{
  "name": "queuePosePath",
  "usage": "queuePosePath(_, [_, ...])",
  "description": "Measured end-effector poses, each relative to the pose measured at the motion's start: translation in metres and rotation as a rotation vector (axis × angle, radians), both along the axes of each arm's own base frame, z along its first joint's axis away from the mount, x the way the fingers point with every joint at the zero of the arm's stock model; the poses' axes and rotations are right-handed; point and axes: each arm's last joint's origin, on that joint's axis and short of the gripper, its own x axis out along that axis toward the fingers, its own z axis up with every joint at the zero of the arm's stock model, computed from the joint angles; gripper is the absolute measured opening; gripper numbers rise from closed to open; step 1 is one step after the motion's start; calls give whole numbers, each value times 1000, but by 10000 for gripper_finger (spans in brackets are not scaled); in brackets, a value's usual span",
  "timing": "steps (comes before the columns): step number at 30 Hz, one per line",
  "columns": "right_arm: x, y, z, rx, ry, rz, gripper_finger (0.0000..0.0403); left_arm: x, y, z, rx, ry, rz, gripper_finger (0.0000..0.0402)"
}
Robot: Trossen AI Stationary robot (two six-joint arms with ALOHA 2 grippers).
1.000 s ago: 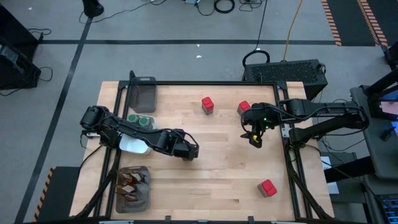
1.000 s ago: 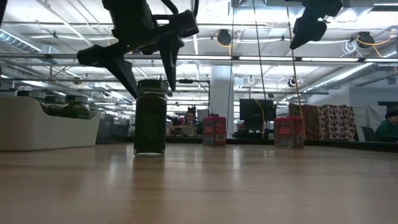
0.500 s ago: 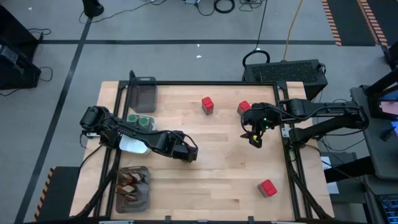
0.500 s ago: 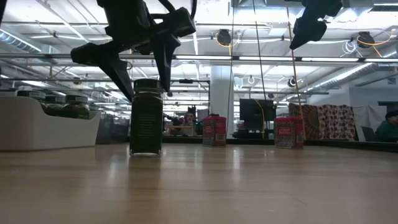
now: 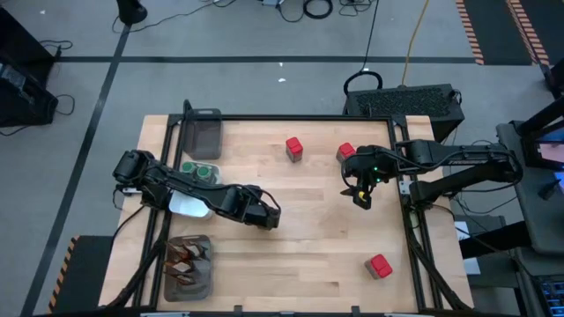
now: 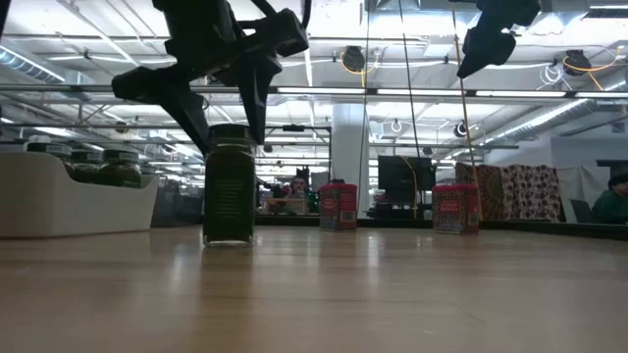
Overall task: Sort spices by type
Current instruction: Put the green bottle seasoning into the white bin
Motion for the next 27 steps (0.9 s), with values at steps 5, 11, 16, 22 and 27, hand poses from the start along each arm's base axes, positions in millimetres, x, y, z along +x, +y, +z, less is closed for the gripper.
queuePosePath(5, [0,0,0,0,0,0,265,0,0,0,0,-1,-6,213])
queuePosePath(11, [0,0,0,0,0,0,265,-2,0,4,2,0,-32,213])
queuePosePath(16, [0,0,0,0,0,0,265,-12,6,32,11,-37,-79,213])
queuePosePath(22, [0,0,0,0,0,0,265,-40,21,79,35,-80,-135,216])
queuePosePath(27, [0,0,0,0,0,1,265,-76,34,112,53,-112,-151,217])
